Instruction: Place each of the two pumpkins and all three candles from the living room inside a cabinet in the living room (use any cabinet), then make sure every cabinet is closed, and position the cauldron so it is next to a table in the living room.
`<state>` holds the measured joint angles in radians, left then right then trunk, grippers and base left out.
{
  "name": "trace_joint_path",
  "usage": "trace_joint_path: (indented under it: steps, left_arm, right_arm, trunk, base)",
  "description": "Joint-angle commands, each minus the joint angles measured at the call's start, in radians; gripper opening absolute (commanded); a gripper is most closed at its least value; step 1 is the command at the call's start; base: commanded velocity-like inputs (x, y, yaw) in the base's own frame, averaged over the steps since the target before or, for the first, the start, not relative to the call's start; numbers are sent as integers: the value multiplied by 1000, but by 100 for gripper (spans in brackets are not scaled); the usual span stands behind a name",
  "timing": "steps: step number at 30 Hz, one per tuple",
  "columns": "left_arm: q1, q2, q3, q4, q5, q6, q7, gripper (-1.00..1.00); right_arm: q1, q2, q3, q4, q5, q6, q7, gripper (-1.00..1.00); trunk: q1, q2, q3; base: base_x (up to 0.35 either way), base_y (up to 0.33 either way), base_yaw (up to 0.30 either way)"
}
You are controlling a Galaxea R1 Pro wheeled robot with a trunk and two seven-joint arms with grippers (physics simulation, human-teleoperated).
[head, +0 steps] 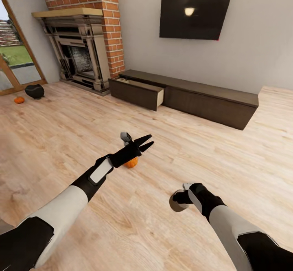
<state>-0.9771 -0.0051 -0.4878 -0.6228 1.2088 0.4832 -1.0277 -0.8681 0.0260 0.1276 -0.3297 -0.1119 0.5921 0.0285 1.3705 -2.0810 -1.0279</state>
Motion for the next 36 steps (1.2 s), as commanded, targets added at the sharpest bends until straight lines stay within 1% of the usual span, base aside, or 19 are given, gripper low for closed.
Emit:
trace_joint_path:
  steps: [1, 20, 36]
  left_arm:
    - [0, 0, 0, 0, 0, 0, 0, 100]
    - [0, -1, 0, 0, 1, 0, 0, 100]
    - [0, -1, 0, 0, 0, 0, 0, 100]
  right_arm:
    - [0, 0, 0, 0, -3, 0, -1, -100]
    - [0, 0, 0, 0, -3, 0, -1, -100]
    - [0, 0, 0, 0, -3, -1, -1, -100]
  trunk:
    - [0, 0, 0]
    - [0, 0, 0]
    - [0, 0, 17]
  base:
    - [329, 0, 285]
    - [329, 0, 288]
    - [328, 0, 233]
